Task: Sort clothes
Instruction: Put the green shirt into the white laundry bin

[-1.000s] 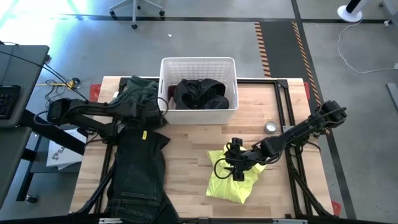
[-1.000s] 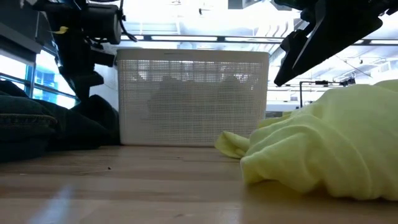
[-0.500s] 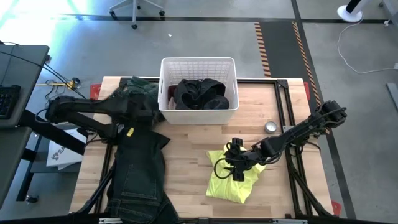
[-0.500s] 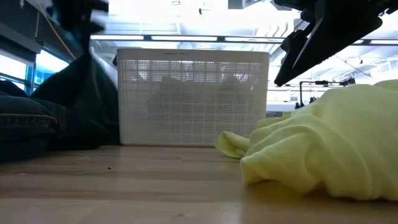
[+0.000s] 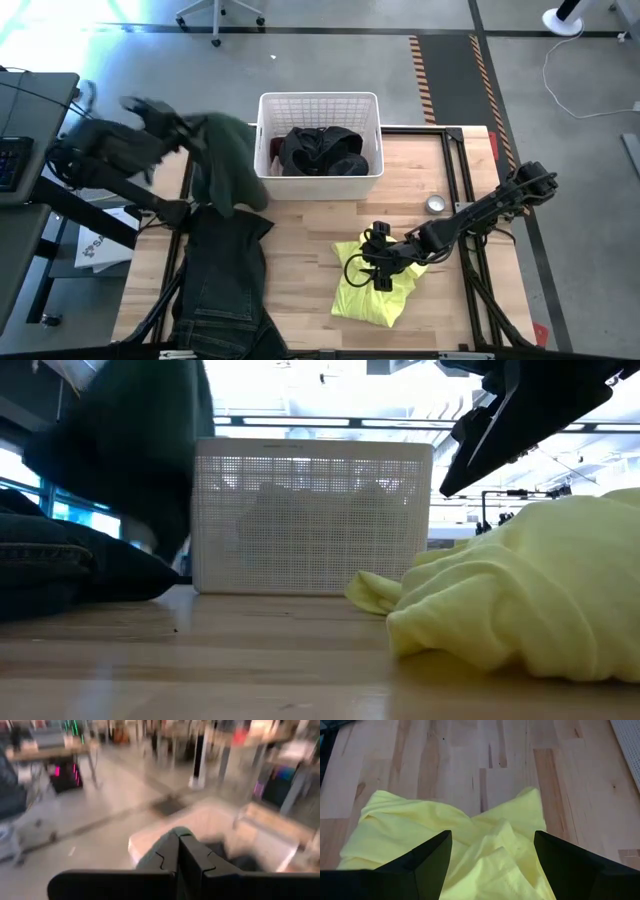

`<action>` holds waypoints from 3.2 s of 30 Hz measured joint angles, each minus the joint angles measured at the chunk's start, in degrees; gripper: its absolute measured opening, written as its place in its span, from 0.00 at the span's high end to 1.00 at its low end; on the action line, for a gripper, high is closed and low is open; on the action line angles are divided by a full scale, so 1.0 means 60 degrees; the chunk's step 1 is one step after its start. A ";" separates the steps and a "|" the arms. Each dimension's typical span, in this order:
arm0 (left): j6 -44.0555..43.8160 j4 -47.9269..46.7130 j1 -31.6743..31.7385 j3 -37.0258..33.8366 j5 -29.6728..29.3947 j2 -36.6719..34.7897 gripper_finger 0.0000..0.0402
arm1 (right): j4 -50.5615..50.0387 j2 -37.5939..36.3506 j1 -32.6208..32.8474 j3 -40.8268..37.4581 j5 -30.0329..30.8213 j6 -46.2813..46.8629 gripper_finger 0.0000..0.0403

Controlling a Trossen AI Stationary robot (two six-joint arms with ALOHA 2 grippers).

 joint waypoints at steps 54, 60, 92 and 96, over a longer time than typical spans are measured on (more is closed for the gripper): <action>0.4597 0.8824 0.6708 0.0468 1.0620 0.4843 1.00 | 0.0686 0.0000 -0.0025 0.0000 0.0159 -0.0816 0.30; 0.5196 0.7053 0.6862 0.0473 0.9521 0.5433 1.00 | 0.0712 0.0000 -0.0029 0.0000 0.0412 -0.0845 0.30; 0.6091 0.1230 0.7304 0.0497 0.5625 0.9842 0.85 | 0.0701 0.0000 -0.0022 0.0000 0.0397 -0.0672 0.30; 0.6072 0.0520 0.7317 0.0974 0.5234 0.9363 0.71 | 0.0694 0.0000 -0.0022 0.0000 0.0393 -0.0672 0.30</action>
